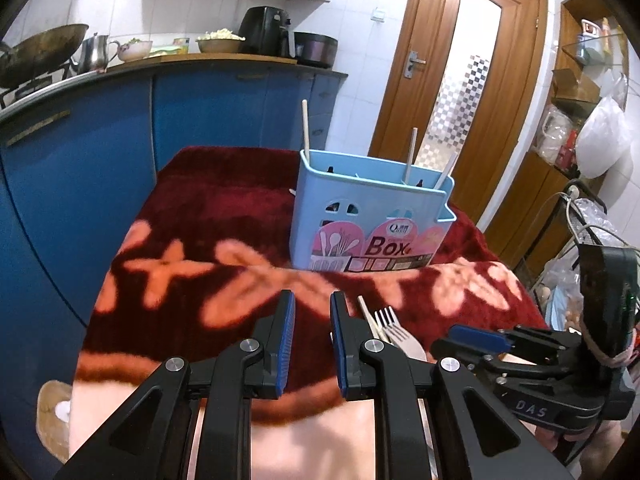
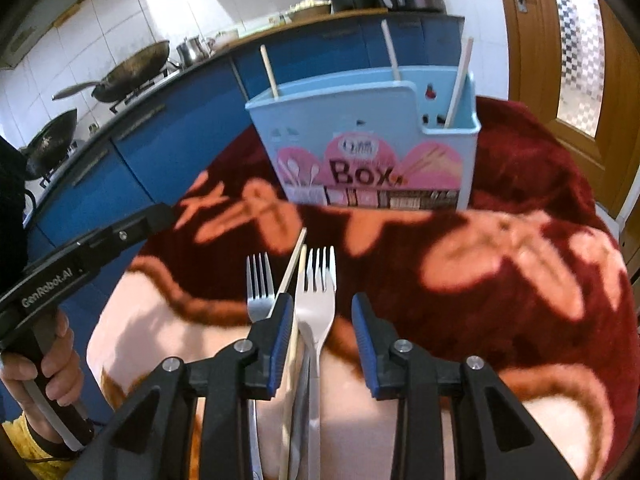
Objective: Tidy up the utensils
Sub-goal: 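Move both open tools back over the remaining forks and chopsticks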
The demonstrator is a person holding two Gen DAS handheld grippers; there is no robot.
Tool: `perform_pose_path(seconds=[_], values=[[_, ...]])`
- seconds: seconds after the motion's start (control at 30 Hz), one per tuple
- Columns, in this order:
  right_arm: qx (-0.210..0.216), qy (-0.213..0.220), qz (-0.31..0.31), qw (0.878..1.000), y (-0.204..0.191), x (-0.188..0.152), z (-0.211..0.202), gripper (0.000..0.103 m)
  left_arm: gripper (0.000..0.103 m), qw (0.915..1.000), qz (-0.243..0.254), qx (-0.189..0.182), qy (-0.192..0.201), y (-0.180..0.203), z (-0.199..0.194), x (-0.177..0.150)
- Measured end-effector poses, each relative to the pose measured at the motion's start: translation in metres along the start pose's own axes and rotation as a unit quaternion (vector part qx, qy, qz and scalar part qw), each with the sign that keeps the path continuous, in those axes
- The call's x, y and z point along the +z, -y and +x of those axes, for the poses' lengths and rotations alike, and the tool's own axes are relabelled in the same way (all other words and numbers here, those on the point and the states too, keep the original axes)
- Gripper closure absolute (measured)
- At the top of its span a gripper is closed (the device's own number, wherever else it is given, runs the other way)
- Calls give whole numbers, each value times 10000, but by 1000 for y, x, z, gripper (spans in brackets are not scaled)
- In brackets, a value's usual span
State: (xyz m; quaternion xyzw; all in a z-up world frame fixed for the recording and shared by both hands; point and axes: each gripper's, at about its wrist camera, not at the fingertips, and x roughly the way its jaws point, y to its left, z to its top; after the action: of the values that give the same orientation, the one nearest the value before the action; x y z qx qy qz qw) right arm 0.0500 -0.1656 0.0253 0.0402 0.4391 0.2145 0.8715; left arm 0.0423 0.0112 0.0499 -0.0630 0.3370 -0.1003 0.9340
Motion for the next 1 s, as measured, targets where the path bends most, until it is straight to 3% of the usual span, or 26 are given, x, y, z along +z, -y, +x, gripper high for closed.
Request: perform_pose_path(seconds=[0.33, 0.5, 0.6, 1.0], values=[[-5, -367, 107, 9993, 4, -2, 22, 69, 85, 9999, -18, -21, -123, -2, 6, -5], [44, -191, 139, 9997, 8, -3, 17, 91, 85, 9998, -15, -36, -187, -2, 10, -7], [12, -60, 49, 10000, 8, -4, 11, 95, 85, 9997, -15, -70, -253, 0, 13, -8], [69, 356, 259, 9990, 26, -9, -21, 97, 85, 9955, 99, -526, -786, 25, 33, -15]])
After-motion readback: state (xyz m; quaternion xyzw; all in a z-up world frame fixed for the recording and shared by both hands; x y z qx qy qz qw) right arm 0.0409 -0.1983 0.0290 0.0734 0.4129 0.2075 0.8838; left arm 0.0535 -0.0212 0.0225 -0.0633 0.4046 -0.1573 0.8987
